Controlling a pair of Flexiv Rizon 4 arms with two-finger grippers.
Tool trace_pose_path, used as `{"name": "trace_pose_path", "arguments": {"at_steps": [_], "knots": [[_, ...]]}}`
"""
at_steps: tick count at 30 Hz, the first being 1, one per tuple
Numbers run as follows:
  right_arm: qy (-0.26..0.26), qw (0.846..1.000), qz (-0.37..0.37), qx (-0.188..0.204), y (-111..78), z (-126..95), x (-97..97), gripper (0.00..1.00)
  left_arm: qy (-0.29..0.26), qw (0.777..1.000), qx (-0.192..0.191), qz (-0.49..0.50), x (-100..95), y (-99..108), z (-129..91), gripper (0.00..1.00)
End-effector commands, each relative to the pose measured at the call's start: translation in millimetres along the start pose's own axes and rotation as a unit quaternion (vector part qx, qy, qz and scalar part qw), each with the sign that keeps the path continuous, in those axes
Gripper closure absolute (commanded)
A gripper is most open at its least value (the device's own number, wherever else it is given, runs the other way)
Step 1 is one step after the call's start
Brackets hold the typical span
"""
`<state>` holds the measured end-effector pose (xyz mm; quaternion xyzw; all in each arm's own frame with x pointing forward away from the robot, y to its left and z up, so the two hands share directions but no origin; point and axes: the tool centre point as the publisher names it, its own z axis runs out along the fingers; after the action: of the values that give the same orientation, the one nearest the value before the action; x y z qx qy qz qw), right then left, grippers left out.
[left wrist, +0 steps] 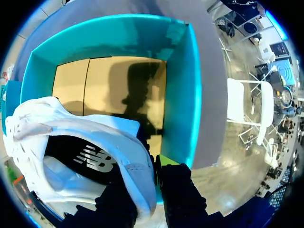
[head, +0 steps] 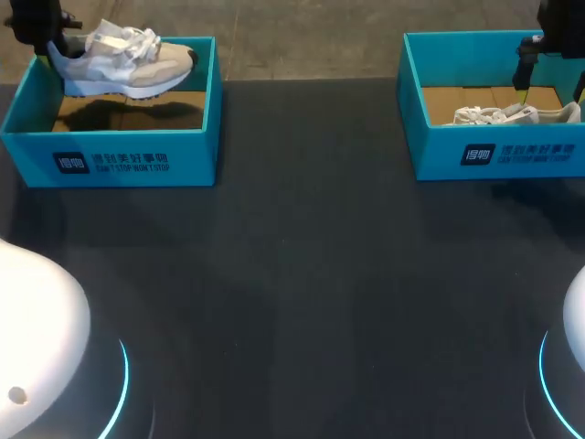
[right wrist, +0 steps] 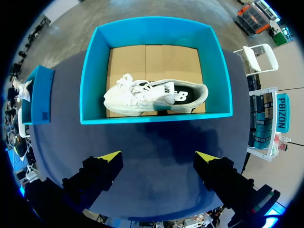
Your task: Take the shoe out of the shoebox, open the shoe tongue, remove and reinsert the insole, then place the shoe into the shoebox
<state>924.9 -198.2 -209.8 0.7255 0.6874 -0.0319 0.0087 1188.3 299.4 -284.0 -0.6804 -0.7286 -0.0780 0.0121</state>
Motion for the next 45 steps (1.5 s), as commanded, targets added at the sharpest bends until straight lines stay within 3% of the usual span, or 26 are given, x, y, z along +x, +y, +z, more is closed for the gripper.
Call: {"name": "trace_pose_path", "arguments": {"at_steps": [1, 11, 22, 27, 32, 39, 45], "knots": [[0.000, 1.000, 0.000, -0.001, -1.0, 0.3, -0.2, 0.00, 0.002, 1.000, -0.015, -0.006, 8.1, -20.5, -34.5, 1.00], [0.000, 1.000, 0.000, -0.001, -1.0, 0.3, -0.2, 0.00, -0.001, 0.999, -0.025, -0.030, 32.5, -37.8, -82.5, 1.00], [0.000, 1.000, 0.000, -0.001, -1.0, 0.3, -0.2, 0.00, 0.004, 0.999, -0.029, -0.046, 39.6, -72.6, -135.7, 1.00], [0.000, 1.000, 0.000, -0.001, -1.0, 0.3, -0.2, 0.00, 0.007, 0.998, -0.032, -0.047, 28.5, -105.1, -157.4, 1.00], [0.000, 1.000, 0.000, -0.001, -1.0, 0.3, -0.2, 0.00, 0.021, 0.998, -0.039, -0.040, 11.1, -143.7, -163.3, 1.00], [0.000, 1.000, 0.000, -0.001, -1.0, 0.3, -0.2, 0.00, 0.028, 0.998, -0.040, -0.028, -27.5, -211.4, -167.7, 1.00], [0.000, 1.000, 0.000, -0.001, -1.0, 0.3, -0.2, 0.00, 0.035, 0.998, -0.046, -0.019, -57.2, -254.2, -174.3, 1.00]]}}
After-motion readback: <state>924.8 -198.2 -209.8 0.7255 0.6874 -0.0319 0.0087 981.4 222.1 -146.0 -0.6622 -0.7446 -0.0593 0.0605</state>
